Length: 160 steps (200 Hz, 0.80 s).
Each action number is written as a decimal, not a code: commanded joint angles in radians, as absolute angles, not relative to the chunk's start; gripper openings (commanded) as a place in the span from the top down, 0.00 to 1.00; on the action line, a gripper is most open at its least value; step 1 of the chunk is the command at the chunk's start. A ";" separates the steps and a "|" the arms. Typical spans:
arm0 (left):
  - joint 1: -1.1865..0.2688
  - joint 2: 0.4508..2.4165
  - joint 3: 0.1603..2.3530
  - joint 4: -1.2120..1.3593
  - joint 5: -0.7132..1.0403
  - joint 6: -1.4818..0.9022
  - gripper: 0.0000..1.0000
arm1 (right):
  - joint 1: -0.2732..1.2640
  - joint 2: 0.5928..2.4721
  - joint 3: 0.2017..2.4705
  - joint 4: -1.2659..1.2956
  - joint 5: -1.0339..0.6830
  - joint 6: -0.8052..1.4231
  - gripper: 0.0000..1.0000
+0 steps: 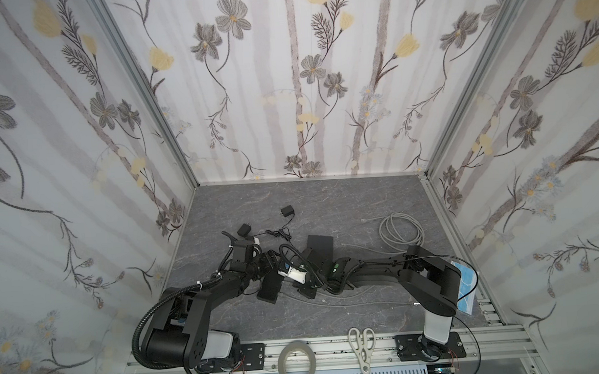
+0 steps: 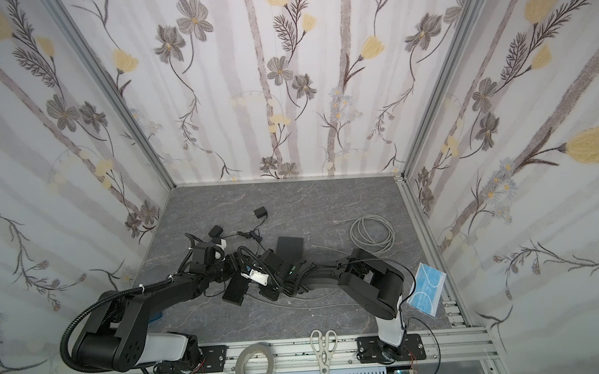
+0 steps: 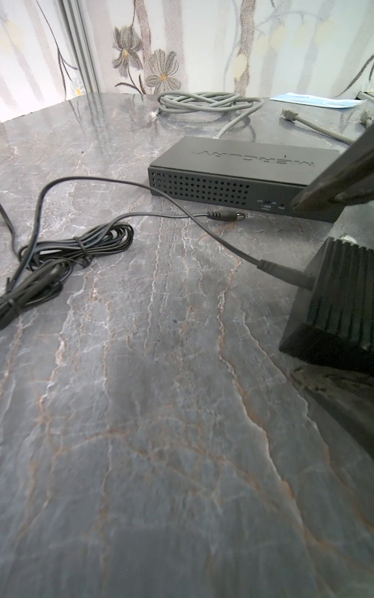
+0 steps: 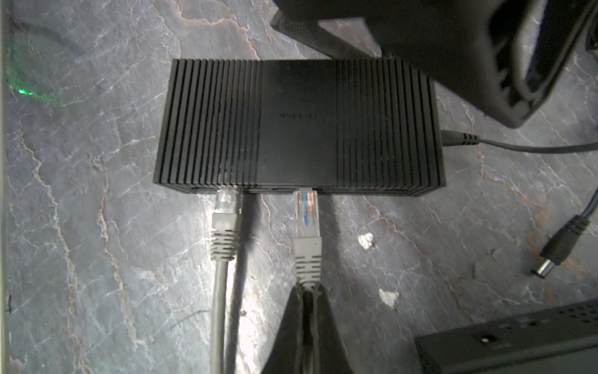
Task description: Insert the plug into the switch port
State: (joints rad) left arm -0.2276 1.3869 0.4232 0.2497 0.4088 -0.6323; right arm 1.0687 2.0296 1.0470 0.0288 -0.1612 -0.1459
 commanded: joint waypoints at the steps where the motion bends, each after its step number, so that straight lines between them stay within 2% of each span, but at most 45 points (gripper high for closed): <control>1: -0.230 1.390 0.426 0.227 0.413 -0.636 0.24 | 1.072 2.036 1.055 0.089 -0.173 -0.135 1.00; 160: -0.256 1.382 0.376 0.264 0.432 -0.676 0.24 | 1.084 2.044 1.084 0.120 -0.104 -0.117 1.00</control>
